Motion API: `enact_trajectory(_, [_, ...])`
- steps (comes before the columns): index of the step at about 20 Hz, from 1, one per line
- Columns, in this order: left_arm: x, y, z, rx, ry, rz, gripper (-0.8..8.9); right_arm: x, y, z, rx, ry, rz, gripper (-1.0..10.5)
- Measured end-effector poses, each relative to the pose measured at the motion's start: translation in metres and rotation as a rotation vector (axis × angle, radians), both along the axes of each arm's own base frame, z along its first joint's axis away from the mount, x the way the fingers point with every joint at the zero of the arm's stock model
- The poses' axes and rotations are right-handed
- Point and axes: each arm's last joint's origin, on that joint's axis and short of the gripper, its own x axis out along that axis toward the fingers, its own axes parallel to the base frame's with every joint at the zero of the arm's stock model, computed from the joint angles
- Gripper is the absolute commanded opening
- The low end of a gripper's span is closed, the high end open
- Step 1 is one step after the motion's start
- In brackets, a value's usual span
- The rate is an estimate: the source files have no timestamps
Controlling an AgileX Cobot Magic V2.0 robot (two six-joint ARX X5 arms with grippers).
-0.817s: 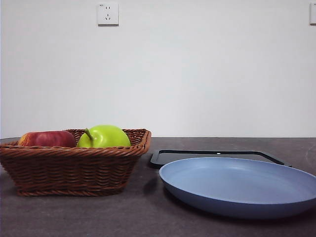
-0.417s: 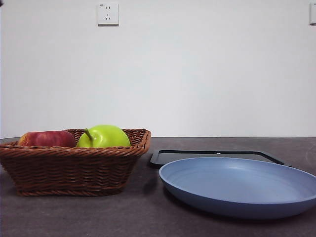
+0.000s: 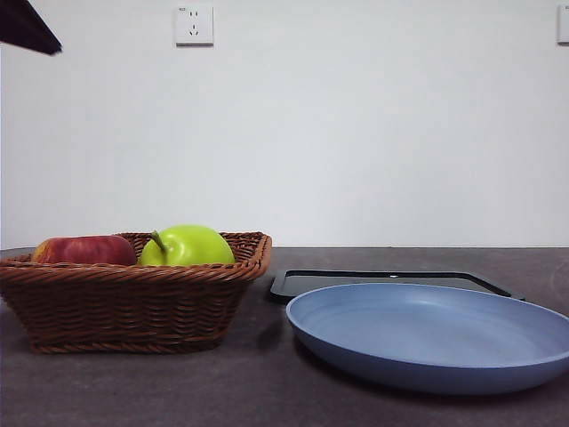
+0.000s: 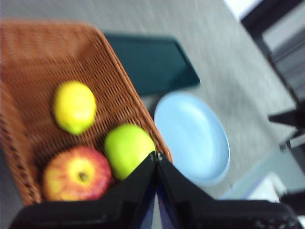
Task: Take the lemon from the basket,put the lemon in the plate,hand out the plate
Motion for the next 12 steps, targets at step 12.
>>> enact_trajectory(12, [-0.001, -0.016, -0.003, 0.040, 0.001, -0.067, 3.41, 0.045, 0.012, -0.046, -0.157, 0.172, 0.014, 2.8])
